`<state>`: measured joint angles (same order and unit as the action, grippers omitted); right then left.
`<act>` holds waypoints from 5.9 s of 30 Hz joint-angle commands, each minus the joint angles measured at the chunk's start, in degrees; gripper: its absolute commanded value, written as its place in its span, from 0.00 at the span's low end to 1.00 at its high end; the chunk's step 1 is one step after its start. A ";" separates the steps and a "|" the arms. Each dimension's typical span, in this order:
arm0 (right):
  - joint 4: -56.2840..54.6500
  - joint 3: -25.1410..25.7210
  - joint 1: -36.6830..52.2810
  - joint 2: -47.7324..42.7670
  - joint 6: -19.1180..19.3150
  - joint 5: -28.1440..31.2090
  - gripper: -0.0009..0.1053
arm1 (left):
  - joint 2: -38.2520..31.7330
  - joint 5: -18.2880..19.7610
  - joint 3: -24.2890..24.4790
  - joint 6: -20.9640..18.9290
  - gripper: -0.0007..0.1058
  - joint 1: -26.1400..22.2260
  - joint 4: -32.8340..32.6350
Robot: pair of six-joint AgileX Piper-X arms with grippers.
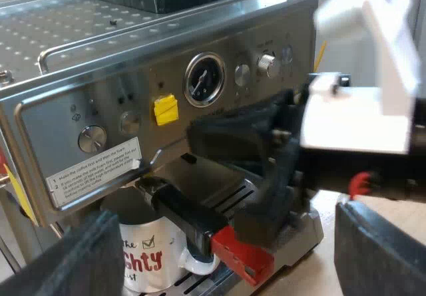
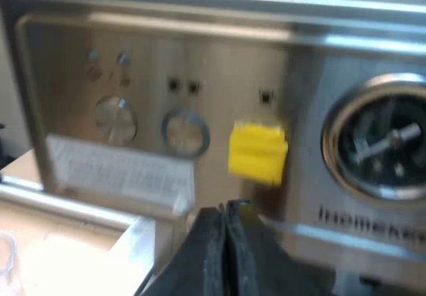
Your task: Place mug into machine
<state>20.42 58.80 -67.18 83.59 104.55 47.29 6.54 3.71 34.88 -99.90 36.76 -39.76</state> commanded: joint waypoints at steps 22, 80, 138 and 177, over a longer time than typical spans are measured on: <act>0.29 5.01 7.01 4.20 0.72 1.30 0.01 | 0.02 -0.50 0.38 -0.01 0.64 0.22 0.21; -77.28 4.86 54.04 -53.48 -4.62 -26.63 0.78 | 22.38 12.33 24.09 -1.16 0.64 -32.30 -3.20; -71.88 -20.05 60.70 -86.42 -2.70 -46.36 0.78 | -15.33 -2.72 6.97 -0.56 0.64 -32.30 -19.85; -77.84 -29.40 60.70 -86.42 -2.34 -46.12 0.78 | -15.22 -1.40 -8.52 -0.56 0.64 -32.30 -12.54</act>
<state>-57.18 29.22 -6.57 -0.38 101.58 1.22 -0.80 2.10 26.28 -100.04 4.48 -53.27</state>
